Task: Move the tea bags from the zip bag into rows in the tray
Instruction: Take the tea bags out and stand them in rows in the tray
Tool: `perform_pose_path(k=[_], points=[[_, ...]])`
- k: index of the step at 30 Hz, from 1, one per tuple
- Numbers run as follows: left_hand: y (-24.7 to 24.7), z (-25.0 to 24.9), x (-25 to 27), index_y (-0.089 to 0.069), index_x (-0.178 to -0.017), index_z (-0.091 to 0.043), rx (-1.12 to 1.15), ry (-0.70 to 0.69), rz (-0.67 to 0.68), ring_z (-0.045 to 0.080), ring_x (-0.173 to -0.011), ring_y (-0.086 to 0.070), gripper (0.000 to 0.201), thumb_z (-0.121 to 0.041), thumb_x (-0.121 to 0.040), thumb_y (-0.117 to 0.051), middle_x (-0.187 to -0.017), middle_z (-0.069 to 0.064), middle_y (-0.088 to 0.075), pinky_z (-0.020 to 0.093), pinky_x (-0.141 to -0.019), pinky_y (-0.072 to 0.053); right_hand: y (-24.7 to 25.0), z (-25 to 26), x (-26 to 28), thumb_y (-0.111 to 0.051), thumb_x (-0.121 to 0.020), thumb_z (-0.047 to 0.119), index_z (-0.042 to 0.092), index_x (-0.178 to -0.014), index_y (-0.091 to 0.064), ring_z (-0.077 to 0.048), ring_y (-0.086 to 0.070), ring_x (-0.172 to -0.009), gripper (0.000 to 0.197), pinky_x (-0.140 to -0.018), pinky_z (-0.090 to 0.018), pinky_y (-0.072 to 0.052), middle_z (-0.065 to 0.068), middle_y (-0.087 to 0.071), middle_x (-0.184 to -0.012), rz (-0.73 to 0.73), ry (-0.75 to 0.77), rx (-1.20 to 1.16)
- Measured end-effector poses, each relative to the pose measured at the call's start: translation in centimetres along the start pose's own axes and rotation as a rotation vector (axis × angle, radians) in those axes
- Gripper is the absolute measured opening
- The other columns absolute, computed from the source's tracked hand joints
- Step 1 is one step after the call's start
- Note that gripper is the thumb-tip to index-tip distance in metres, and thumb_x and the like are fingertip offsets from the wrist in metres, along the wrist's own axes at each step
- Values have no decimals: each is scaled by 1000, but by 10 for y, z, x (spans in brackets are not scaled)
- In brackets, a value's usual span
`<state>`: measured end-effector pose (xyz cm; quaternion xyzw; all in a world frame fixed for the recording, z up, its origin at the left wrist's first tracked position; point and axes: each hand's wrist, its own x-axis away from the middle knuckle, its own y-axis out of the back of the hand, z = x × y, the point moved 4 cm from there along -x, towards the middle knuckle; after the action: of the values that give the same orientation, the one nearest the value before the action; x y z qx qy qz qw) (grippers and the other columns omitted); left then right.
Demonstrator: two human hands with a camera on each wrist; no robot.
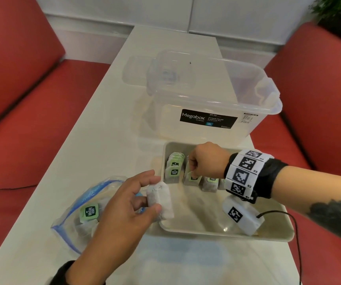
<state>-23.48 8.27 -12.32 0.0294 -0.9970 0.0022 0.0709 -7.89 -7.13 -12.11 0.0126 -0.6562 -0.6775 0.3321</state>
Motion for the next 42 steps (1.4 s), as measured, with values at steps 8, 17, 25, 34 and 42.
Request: perform_pose_path(k=[8,17,25,34,42], points=[[-2,-1,1,-63,-98,-42,-19,22,-15,10,-91,-68,53,7,-78,-65,-114,-32,-58,34,-80,-55,-3,-3,-2,-69,-77,16,21,-74,-62,-16,-55,-71,9,-51,-18,-35,4,-61,-75,-23,9,6],[-6,-9,1,-49,-113,-41,-16,39,-51,8,-85,-70,59,5,-79,-65,-111,-21,-65,32,-81,-55,10,-5,8,-66,-78,20,22,-83,-53,-19,-51,-74,14,-55,-24,-36,4,-55,-79,-153,29,-18],[-11,-28,-3,-26,-128,-53,-85,-83,26,8,-89,-70,87,9,-80,-62,-131,-23,-50,26,-83,-54,41,51,72,-61,-89,21,22,-106,-61,-1,-50,-69,17,-69,-18,-41,17,-55,-84,-277,453,-371],[-17,-46,1,-43,-117,-47,-274,-293,-66,-10,-100,-57,46,-21,-84,-63,-119,-27,-53,10,-76,-50,44,49,90,-69,-83,22,18,-90,-67,-2,-52,-61,8,-65,-19,-43,18,-52,-64,-342,310,-349],[-23,-53,5,-64,-95,-34,-315,-360,-127,-4,-94,-60,24,-21,-78,-72,-97,-18,-65,11,-68,-50,47,45,105,-69,-82,21,19,-87,-65,-15,-61,-72,7,-73,-34,-50,11,-61,-75,-379,271,-335]])
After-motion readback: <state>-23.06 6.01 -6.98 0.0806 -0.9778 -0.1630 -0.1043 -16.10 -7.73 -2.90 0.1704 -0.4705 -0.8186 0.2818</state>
